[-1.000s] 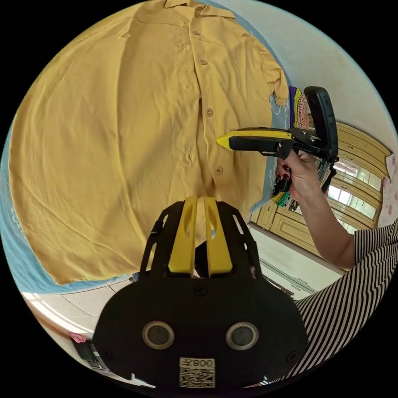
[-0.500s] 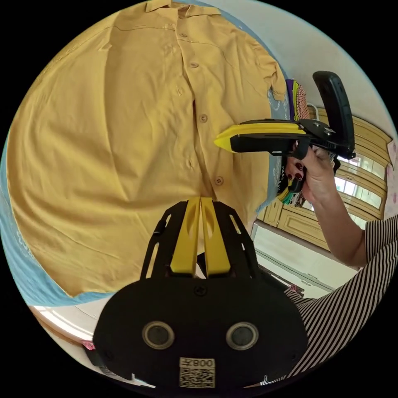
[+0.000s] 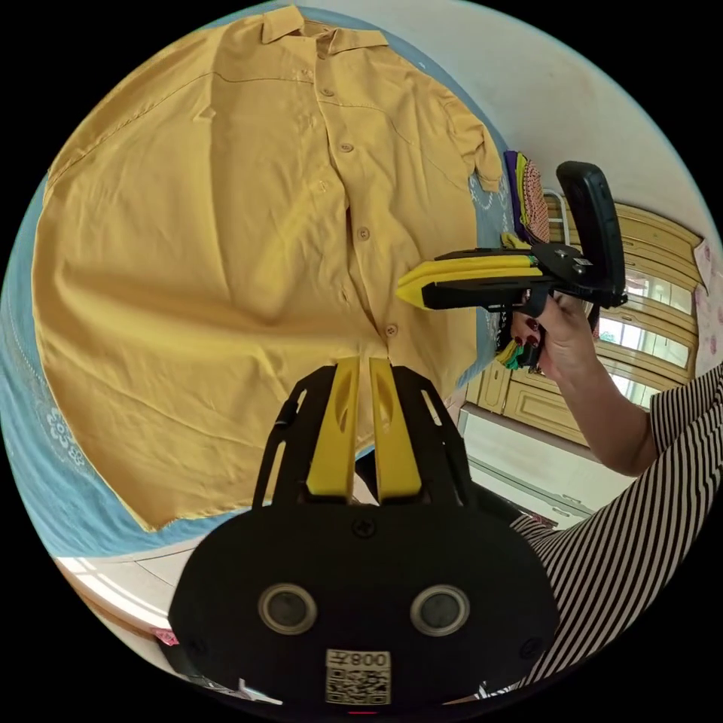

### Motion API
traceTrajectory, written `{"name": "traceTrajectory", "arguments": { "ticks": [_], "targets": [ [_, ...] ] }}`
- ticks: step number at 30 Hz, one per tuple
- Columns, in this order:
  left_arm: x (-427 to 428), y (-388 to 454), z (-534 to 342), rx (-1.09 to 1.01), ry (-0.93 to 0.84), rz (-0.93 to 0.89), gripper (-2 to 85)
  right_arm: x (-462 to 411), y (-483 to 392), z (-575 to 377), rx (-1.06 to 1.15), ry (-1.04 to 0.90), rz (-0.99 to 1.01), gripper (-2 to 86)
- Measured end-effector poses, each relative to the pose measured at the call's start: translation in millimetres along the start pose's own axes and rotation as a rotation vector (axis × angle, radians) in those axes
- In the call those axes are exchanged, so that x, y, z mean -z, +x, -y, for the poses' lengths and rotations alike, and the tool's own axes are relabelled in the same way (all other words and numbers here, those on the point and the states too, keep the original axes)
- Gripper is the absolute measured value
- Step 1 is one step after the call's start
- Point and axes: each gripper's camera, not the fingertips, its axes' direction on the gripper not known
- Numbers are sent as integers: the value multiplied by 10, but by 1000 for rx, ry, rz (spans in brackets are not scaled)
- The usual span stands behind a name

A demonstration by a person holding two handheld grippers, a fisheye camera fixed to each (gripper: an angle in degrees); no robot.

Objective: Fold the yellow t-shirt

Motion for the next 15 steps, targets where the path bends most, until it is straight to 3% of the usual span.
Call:
{"name": "traceTrajectory", "arguments": {
  "ticks": [5, 15],
  "targets": [
    [78, -39, 85, 6, 44, 27, 16, 46, 40, 216, -35, 91, -72, 68],
    [257, -238, 297, 26, 166, 107, 4, -100, -148, 417, -12, 87, -277, 26]
  ]
}}
